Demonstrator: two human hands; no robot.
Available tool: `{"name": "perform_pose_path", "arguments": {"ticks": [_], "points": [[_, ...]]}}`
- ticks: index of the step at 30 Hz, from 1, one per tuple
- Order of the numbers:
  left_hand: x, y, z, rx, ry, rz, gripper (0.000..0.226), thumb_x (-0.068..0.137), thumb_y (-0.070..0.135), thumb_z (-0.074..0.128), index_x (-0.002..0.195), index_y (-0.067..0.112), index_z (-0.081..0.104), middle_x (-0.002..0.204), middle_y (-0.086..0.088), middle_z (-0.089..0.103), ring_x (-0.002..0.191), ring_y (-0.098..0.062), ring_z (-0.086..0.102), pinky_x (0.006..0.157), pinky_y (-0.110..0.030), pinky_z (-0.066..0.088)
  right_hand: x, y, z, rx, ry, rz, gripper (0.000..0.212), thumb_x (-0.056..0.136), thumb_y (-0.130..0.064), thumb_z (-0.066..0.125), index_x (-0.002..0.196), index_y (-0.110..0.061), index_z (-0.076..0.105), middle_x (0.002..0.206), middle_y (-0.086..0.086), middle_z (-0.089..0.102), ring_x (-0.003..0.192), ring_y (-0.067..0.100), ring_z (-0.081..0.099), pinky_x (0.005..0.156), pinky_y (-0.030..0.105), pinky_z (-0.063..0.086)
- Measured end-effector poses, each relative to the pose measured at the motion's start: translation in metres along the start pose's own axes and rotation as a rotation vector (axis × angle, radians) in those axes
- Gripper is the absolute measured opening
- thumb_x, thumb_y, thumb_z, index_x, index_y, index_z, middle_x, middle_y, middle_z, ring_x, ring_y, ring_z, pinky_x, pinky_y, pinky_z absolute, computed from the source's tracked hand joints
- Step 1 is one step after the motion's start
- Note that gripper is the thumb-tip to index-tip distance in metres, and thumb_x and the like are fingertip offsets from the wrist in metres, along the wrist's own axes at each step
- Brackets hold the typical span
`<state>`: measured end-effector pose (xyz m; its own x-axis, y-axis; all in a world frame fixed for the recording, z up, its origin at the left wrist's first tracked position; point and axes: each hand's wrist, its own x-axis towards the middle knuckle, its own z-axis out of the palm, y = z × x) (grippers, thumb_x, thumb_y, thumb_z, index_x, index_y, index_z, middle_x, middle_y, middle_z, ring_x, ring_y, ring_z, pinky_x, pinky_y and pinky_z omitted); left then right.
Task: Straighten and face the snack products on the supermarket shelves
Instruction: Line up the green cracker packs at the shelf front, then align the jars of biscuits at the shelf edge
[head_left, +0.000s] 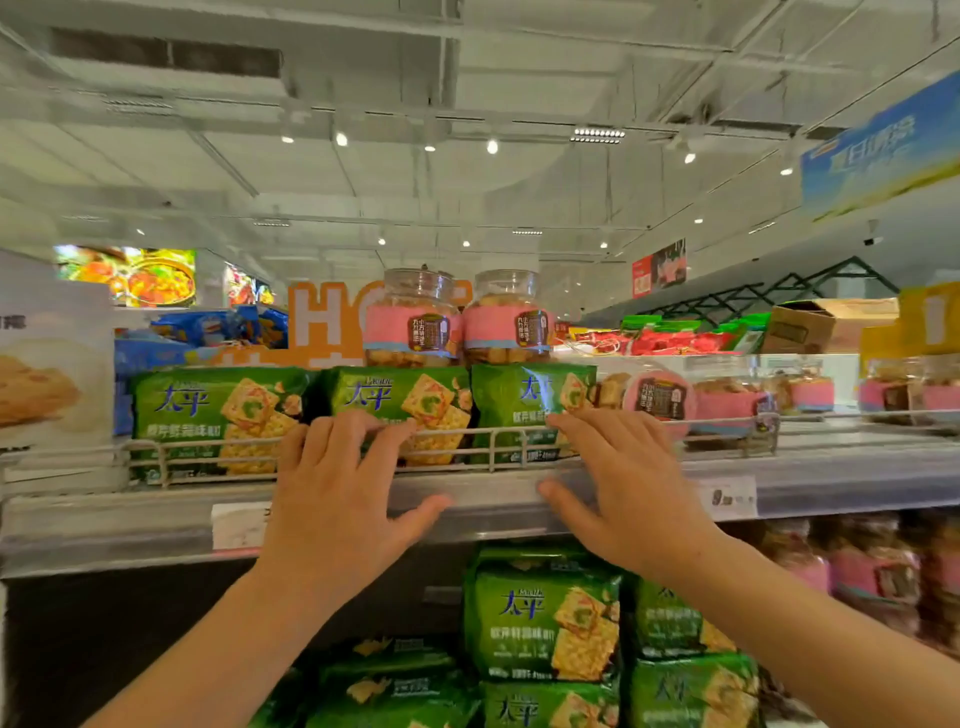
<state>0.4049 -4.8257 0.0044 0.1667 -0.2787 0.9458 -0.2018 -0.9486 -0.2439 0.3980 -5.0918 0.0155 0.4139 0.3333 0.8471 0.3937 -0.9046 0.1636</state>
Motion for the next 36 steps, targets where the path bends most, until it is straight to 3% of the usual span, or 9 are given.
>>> {"name": "perform_pose_path", "arguments": {"ticks": [8,12,17,20,22,24,27,30,36], "points": [[0.008,0.006,-0.008,-0.023,-0.033,0.001,0.069,0.074,0.069,0.052,0.105,0.01,0.068,0.093,-0.005,0.049,0.087,-0.028,0.048,0.08,-0.037,0.032,0.001,0.005,0.002,0.029,0.041,-0.01,0.057,0.08,-0.057,0.053,0.126,-0.023,0.057,0.117,-0.005,0.062,0.109,0.02,0.055,0.098,0.036,0.032],[0.018,0.005,-0.012,-0.059,-0.031,0.044,0.059,0.079,0.064,0.051,0.097,0.011,0.07,0.085,-0.003,0.055,0.081,-0.026,0.054,0.077,-0.037,0.035,0.002,0.006,-0.005,-0.021,0.02,-0.034,0.056,0.082,-0.057,0.049,0.126,-0.024,0.058,0.116,-0.007,0.064,0.107,0.019,0.06,0.096,0.038,0.039],[0.071,-0.009,-0.025,-0.412,-0.053,0.052,0.036,0.089,0.049,0.048,0.099,0.02,0.067,0.077,0.013,0.058,0.073,-0.007,0.055,0.07,-0.029,0.046,0.031,0.014,-0.027,0.197,-0.026,0.029,0.051,0.086,-0.06,0.039,0.11,-0.026,0.068,0.095,-0.014,0.068,0.084,0.005,0.063,0.077,0.028,0.053],[0.119,-0.019,-0.022,-0.499,-0.009,-0.143,0.03,0.087,0.038,0.061,0.113,0.023,0.059,0.098,0.006,0.053,0.091,-0.014,0.053,0.081,-0.031,0.045,0.072,0.028,-0.037,0.325,0.055,0.191,0.036,0.084,-0.06,0.046,0.102,-0.032,0.061,0.088,-0.021,0.06,0.075,-0.005,0.055,0.06,0.018,0.042],[0.148,-0.025,-0.013,-0.471,-0.134,-0.306,0.047,0.084,0.042,0.067,0.127,0.03,0.051,0.125,-0.005,0.044,0.116,-0.025,0.047,0.098,-0.039,0.04,0.104,0.036,-0.037,0.392,0.053,0.272,0.04,0.085,-0.057,0.055,0.115,-0.031,0.056,0.099,-0.017,0.058,0.084,-0.003,0.056,0.063,0.018,0.041],[0.167,-0.027,-0.005,-0.521,-0.297,-0.454,0.061,0.08,0.052,0.068,0.135,0.037,0.044,0.139,-0.011,0.035,0.125,-0.032,0.042,0.106,-0.044,0.038,0.134,0.04,-0.033,0.519,-0.016,0.359,0.056,0.083,-0.06,0.058,0.13,-0.032,0.047,0.115,-0.009,0.055,0.098,0.01,0.058,0.076,0.028,0.047],[0.171,-0.028,0.008,-0.698,-0.419,-0.568,0.063,0.074,0.061,0.067,0.13,0.036,0.049,0.124,-0.004,0.052,0.108,-0.026,0.057,0.087,-0.04,0.051,0.162,0.036,-0.02,0.715,-0.094,0.434,0.065,0.08,-0.06,0.062,0.136,-0.036,0.04,0.12,0.001,0.055,0.102,0.019,0.059,0.084,0.035,0.047],[0.165,-0.03,0.019,-0.858,-0.37,-0.578,0.036,0.075,0.054,0.07,0.105,0.039,0.054,0.094,0.008,0.061,0.084,-0.014,0.064,0.062,-0.026,0.047,0.172,0.034,-0.007,0.793,-0.094,0.437,0.057,0.076,-0.06,0.066,0.124,-0.035,0.049,0.109,-0.002,0.061,0.092,0.016,0.064,0.08,0.035,0.053],[0.159,-0.036,0.026,-0.991,-0.335,-0.534,0.036,0.07,0.051,0.077,0.097,0.039,0.057,0.094,0.007,0.069,0.073,-0.003,0.07,0.061,-0.02,0.056,0.183,0.04,0.006,0.92,-0.065,0.443,0.047,0.072,-0.056,0.075,0.102,-0.028,0.053,0.095,-0.004,0.066,0.067,0.007,0.069,0.047,0.018,0.048]]}}
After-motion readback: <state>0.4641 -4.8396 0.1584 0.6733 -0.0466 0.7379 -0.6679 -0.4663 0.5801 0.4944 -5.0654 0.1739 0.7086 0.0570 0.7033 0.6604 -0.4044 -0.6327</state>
